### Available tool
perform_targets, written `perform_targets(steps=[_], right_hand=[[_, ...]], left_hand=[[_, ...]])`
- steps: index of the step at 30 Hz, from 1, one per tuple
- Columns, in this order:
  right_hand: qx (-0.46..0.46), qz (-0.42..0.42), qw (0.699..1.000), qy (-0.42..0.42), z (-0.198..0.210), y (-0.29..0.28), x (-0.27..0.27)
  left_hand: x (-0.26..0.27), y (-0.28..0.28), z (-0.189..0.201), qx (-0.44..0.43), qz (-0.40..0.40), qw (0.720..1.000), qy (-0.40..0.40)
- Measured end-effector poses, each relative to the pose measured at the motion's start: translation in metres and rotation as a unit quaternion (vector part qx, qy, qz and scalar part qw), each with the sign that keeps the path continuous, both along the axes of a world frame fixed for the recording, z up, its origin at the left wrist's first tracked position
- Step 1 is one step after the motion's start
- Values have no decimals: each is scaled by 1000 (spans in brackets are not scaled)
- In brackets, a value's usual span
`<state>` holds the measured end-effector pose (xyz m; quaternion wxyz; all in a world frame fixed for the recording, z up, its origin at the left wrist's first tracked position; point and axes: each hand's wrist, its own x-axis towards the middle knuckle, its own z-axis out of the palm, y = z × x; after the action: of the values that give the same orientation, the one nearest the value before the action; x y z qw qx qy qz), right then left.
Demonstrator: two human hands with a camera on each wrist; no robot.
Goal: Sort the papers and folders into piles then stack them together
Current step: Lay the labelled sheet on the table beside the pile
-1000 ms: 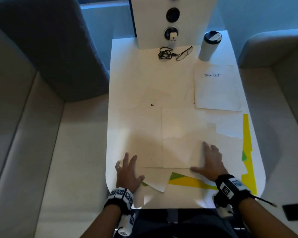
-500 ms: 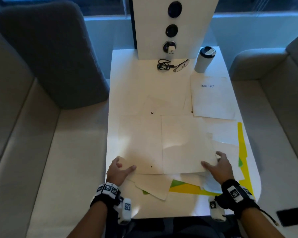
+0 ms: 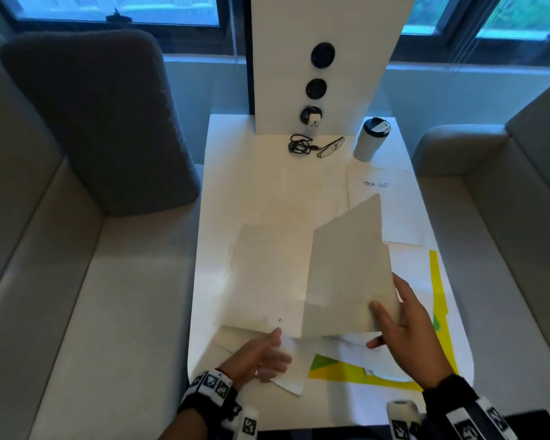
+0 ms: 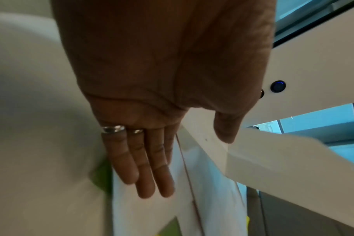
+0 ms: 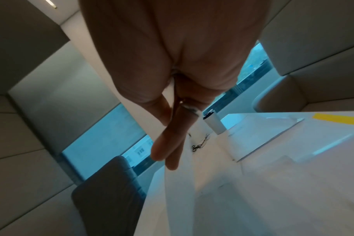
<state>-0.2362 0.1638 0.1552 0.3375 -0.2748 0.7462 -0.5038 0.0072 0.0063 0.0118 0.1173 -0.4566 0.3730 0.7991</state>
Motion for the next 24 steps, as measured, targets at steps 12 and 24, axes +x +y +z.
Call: perform_targets(steps=[12, 24], right_hand=[[88, -59, 992, -66, -56, 14, -23], [109, -48, 991, -64, -104, 40, -51]], left_hand=[[-45, 8, 42, -385, -38, 916, 105], [-68, 38, -13, -432, -356, 826, -55]])
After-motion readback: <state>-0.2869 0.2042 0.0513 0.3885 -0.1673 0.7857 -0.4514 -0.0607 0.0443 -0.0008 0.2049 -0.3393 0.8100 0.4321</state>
